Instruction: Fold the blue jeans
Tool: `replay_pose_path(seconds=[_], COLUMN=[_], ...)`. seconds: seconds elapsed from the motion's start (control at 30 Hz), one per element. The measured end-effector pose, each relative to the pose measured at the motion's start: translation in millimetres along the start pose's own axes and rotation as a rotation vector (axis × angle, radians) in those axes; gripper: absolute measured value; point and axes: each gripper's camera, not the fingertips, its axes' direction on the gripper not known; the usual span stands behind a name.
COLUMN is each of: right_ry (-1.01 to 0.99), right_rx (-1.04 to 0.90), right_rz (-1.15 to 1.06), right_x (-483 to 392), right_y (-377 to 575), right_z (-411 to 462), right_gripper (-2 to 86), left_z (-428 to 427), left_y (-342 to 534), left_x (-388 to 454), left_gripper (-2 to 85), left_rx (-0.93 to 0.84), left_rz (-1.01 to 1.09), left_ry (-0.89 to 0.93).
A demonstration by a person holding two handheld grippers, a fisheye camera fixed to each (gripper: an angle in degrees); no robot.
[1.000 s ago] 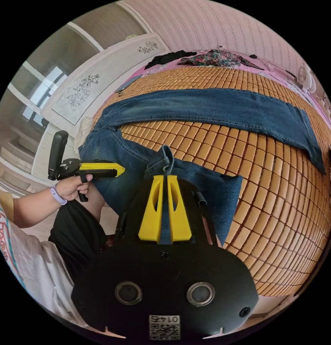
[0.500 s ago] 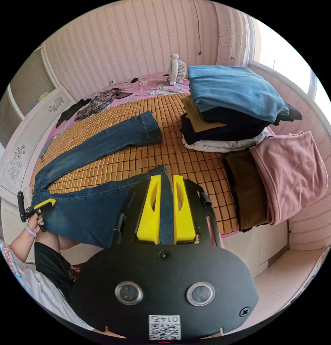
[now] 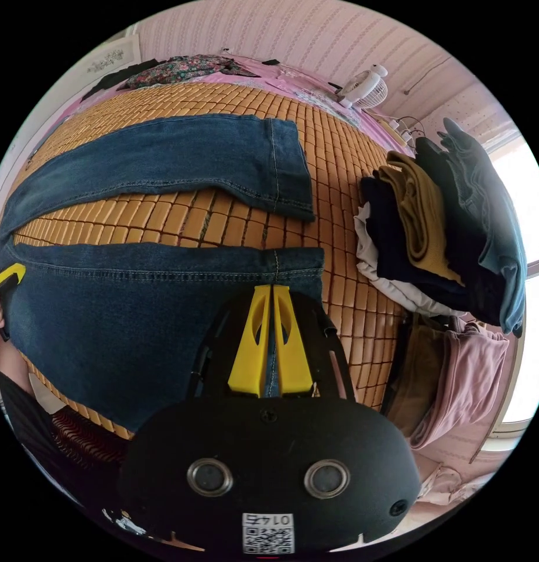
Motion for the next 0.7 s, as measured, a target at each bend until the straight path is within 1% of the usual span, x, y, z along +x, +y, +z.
replay_pose_path(seconds=[0.13,0.23,0.33,0.4,0.43,0.47,0.5,0.53,0.6,0.63,0.7], right_ry=[-0.052,-0.108,-0.154,-0.196,-0.203,-0.200,-0.189,-0.176,-0.166,-0.144,-0.095], right_rx=[0.043,0.096,0.130,0.121,0.081,0.046,-0.010,0.001,-0.009,-0.021,-0.034], right_rz=[0.075,0.128,0.167,0.164,0.157,0.153,0.143,0.171,0.201,0.197,0.165], right_x=[4.8,9.4,13.2,14.3,14.0,13.6,12.3,13.8,15.2,13.6,8.1], right_y=[11.2,37.5,62.5,74.9,81.1,83.6,89.3,95.6,97.7,96.1,92.7], right_z=[-4.2,-9.6,-20.5,-23.9,-21.6,-18.5,-12.3,-14.2,-15.4,-16.6,-18.2], right_gripper=[0.3,0.2,0.2,0.2,0.2,0.2,0.2,0.2,0.3,0.4,0.5], left_z=[-20.9,-61.9,-117.8,-170.5,-183.7,-207.7,-227.6,-235.8,-258.1,-262.1,-274.3], left_y=[7.8,33.4,74.7,120.6,133.5,159.9,186.1,198.2,242.5,253.2,283.8], left_x=[-22.5,-53.2,-109.9,-168.1,-183.0,-212.6,-240.2,-252.6,-292.9,-301.9,-329.7], left_gripper=[0.2,1.3,2.3,3.5,3.9,4.6,5.3,5.7,7.1,7.5,8.3], left_rx=[0.008,0.094,0.204,0.323,0.356,0.403,0.427,0.429,0.408,0.414,0.462], left_rz=[-0.058,-0.126,-0.285,-0.473,-0.521,-0.628,-0.738,-0.781,-0.954,-1.003,-1.120], left_ry=[0.061,0.104,0.099,-0.010,-0.036,-0.086,-0.139,-0.170,-0.274,-0.267,-0.194])
